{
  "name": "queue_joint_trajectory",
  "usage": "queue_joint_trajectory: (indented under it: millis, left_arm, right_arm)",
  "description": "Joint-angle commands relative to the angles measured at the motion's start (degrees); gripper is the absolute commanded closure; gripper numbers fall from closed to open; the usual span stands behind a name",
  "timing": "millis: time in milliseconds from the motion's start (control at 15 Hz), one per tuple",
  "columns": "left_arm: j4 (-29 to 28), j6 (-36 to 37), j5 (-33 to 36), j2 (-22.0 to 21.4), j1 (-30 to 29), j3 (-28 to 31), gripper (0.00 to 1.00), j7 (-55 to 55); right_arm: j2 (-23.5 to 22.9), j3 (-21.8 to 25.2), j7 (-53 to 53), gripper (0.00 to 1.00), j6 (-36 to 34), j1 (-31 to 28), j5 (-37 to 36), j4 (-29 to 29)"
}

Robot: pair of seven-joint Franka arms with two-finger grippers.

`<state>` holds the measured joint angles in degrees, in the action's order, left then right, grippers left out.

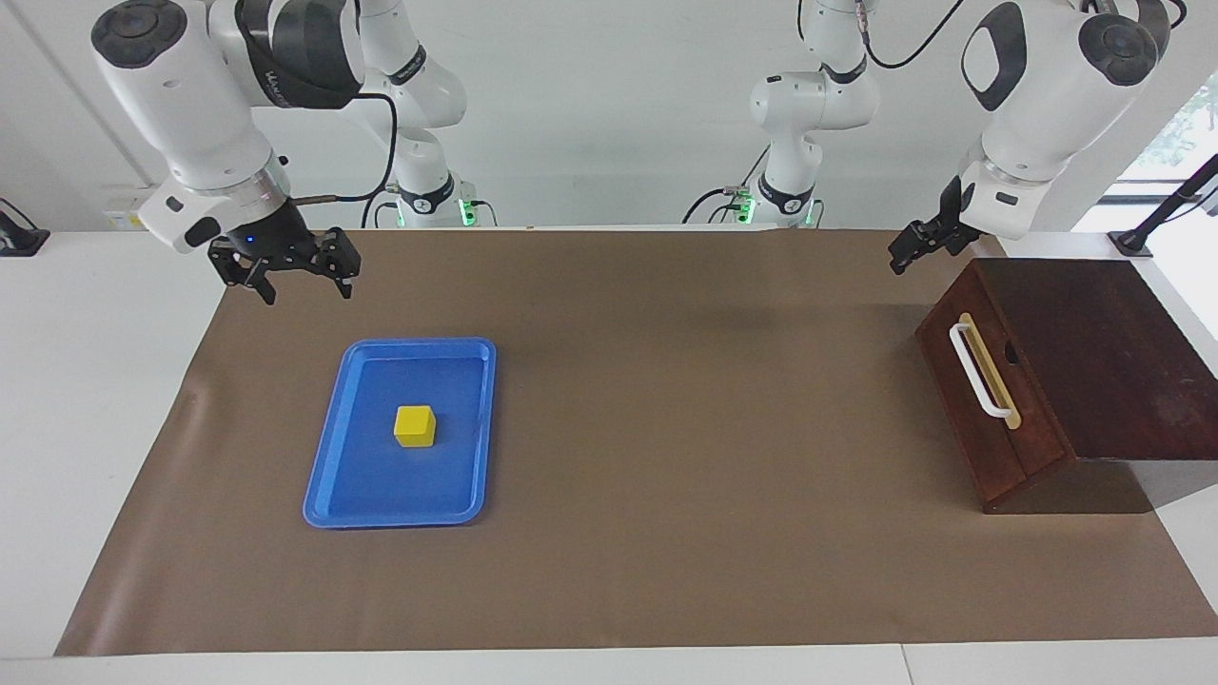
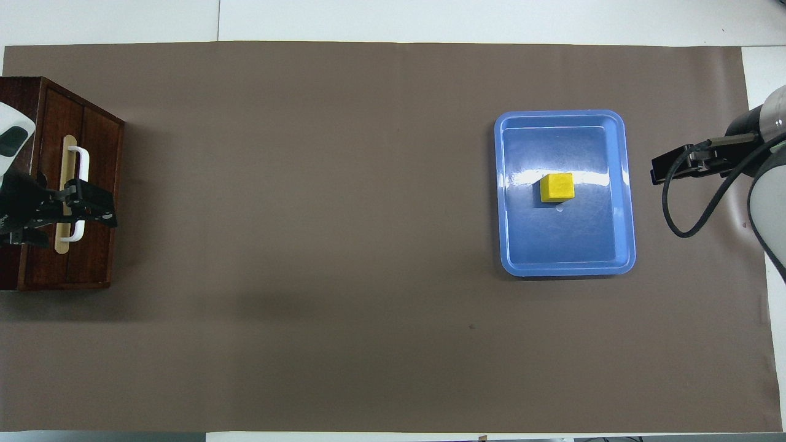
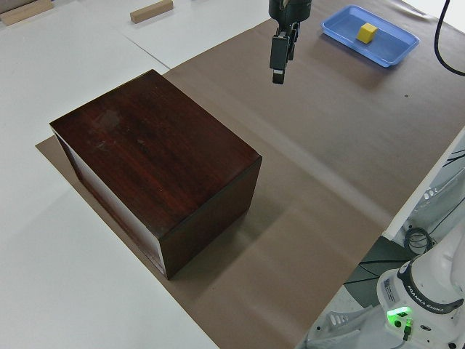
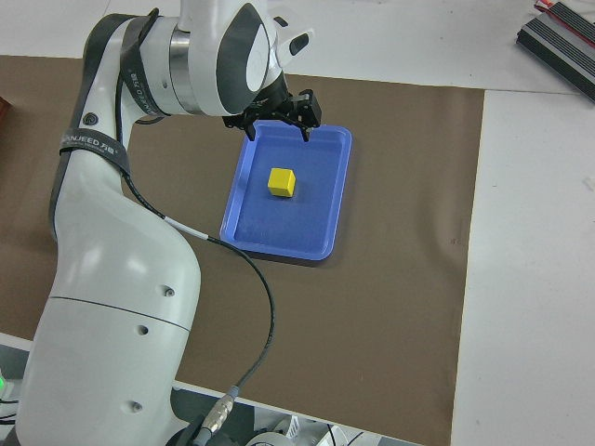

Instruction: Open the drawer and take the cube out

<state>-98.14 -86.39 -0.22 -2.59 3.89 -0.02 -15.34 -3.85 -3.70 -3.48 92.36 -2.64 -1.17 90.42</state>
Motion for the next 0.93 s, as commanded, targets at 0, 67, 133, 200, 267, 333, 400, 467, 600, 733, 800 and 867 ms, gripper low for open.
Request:
queue_joint_trajectory:
  millis: [0, 67, 133, 200, 267, 333, 400, 467, 600, 733, 800, 867]
  left_arm:
    - [4.7, 4.8, -1.7, 1.1, 0.5, 0.7, 0.00, 4.1]
    - [4.8, 5.6, -1.8, 1.0, 0.2, 0.4, 0.00, 4.5]
    - [4.5, 5.4, -1.9, 0.5, -0.4, -0.1, 0.00, 6.4]
    - [4.0, 5.3, -1.8, 0.6, -1.1, -0.4, 0.00, 8.9]
    - [3.7, 5.2, -1.8, 0.5, -1.5, -0.7, 0.00, 10.0]
    - [3.7, 5.0, -1.7, 0.5, -1.5, -0.7, 0.00, 10.1]
    - [3.7, 4.9, -1.7, 0.6, -1.5, -0.7, 0.00, 10.1]
    - [3.7, 5.2, -1.7, 0.7, -1.5, -0.7, 0.00, 10.1]
    - [3.7, 4.7, -1.7, 0.7, -1.3, -0.7, 0.00, 10.1]
    - [3.4, 4.0, -1.7, 0.8, -1.2, -0.7, 0.00, 10.2]
    - [3.8, 4.4, -1.7, 0.9, -1.1, -0.7, 0.00, 10.2]
    - [3.7, 4.6, -1.7, 0.9, -0.8, -0.8, 0.00, 10.2]
  right_arm:
    - [0.9, -0.3, -0.2, 0.00, -0.7, -0.3, -0.6, 0.7]
    - [0.9, -0.4, -0.3, 0.00, -0.8, -0.3, -0.6, 0.8]
    - [0.9, -0.4, -0.3, 0.00, -0.8, -0.3, -0.5, 1.0]
    - [0.9, -0.4, -0.3, 0.00, -1.0, -0.3, -0.4, 1.0]
    - [0.9, -0.4, -0.3, 0.00, -1.0, -0.3, -0.3, 1.0]
    - [0.9, -0.4, -0.2, 0.00, -1.0, -0.3, -0.2, 1.0]
    - [0.9, -0.3, -0.2, 0.00, -1.0, -0.4, -0.2, 1.0]
    - [0.9, -0.3, -0.2, 0.00, -0.9, -0.4, -0.2, 1.0]
    - [0.9, -0.3, -0.2, 0.00, -1.0, -0.4, -0.2, 1.1]
    - [1.0, -0.3, -0.2, 0.00, -1.7, -0.7, -0.2, 1.2]
    - [1.0, -0.3, -0.2, 0.00, -1.7, -0.7, -0.2, 1.2]
    - [1.0, -0.3, -0.2, 0.00, -1.7, -0.8, -0.2, 1.2]
